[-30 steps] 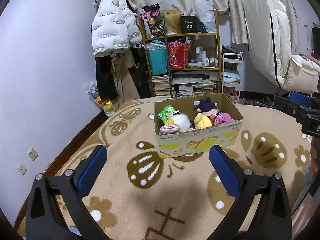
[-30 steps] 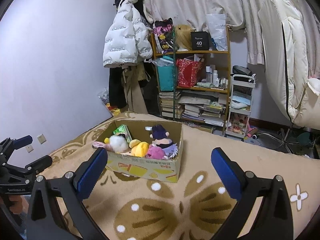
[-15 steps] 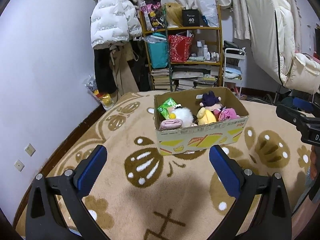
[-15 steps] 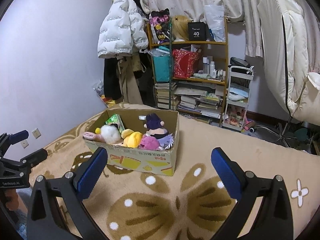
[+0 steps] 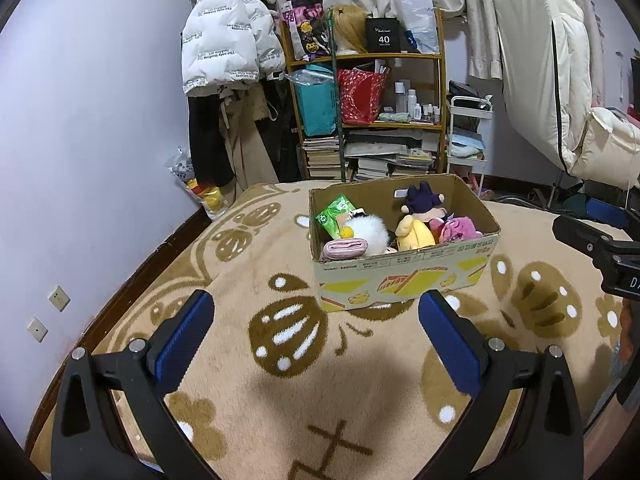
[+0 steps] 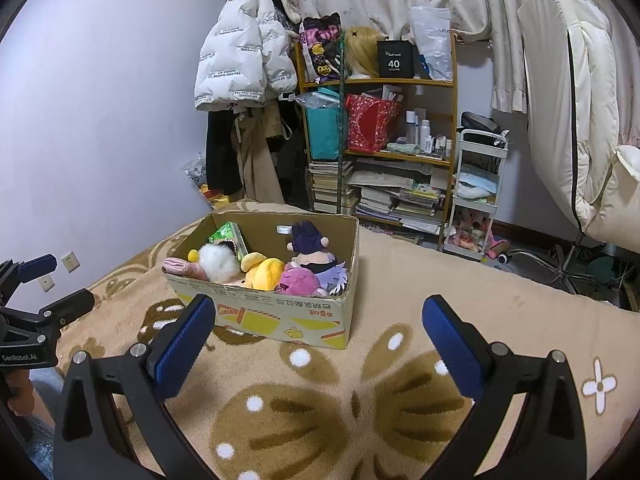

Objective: Organize soft objects

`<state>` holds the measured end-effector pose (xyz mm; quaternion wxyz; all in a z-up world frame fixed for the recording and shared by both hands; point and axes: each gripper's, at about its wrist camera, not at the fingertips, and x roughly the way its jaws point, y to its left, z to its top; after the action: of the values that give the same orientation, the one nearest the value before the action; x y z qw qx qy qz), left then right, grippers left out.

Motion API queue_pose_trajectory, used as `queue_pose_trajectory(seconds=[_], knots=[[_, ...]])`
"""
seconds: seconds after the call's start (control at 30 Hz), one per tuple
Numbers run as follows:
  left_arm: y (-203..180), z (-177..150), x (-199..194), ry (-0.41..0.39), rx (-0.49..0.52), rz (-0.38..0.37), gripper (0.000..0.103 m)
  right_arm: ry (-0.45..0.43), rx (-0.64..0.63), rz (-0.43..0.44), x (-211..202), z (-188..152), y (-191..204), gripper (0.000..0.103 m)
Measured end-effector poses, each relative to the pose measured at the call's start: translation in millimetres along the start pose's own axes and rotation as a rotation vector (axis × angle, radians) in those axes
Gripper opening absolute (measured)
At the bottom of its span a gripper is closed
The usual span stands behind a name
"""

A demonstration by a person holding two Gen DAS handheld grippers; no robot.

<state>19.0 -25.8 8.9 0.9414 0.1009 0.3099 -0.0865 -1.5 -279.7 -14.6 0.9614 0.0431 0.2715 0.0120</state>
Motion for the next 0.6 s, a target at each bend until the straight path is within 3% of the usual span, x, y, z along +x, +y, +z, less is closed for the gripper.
queue_pose_trajectory(seconds=[0.6], knots=[[-1.5, 0.6, -1.5, -0.013, 0.006, -0.005, 0.101, -0.023, 0.029, -0.016, -3.1, 0.1, -6.2, 0.103]])
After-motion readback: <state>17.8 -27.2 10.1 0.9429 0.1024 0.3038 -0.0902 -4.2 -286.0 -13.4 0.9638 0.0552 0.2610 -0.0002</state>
